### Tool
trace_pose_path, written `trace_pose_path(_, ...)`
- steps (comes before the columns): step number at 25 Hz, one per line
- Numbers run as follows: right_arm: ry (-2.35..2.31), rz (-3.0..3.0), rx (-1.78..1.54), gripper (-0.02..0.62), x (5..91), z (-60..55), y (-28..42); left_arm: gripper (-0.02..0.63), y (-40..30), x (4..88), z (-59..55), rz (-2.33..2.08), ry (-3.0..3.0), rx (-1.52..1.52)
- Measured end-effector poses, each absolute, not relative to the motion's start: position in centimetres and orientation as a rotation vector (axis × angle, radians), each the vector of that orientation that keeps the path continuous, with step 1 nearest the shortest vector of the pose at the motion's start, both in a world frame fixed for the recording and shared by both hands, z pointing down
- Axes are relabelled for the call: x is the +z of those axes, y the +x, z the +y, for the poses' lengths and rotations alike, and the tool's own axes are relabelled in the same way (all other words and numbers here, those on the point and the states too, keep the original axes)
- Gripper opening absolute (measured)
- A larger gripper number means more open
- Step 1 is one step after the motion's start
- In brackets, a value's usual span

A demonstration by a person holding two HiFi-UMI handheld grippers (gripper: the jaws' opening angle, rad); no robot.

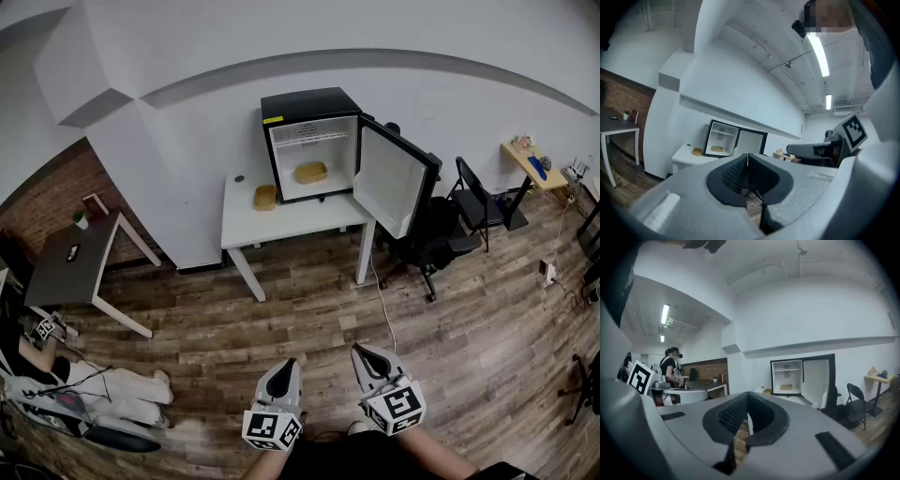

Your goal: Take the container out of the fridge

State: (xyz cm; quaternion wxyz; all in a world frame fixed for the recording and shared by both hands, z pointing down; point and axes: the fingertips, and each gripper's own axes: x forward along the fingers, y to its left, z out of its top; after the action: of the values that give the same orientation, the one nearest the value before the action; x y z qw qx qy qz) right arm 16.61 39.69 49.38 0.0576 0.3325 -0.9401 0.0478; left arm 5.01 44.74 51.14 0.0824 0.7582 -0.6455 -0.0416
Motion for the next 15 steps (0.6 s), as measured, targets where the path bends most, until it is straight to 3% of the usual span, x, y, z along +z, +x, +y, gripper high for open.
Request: trace_pose_path(15, 1.073, -2.842, 0.239, -0.005, 52.7, 36.9, 27.0, 0.017, 14.0, 53.0, 43.7, -1.979, 2.242, -0.076)
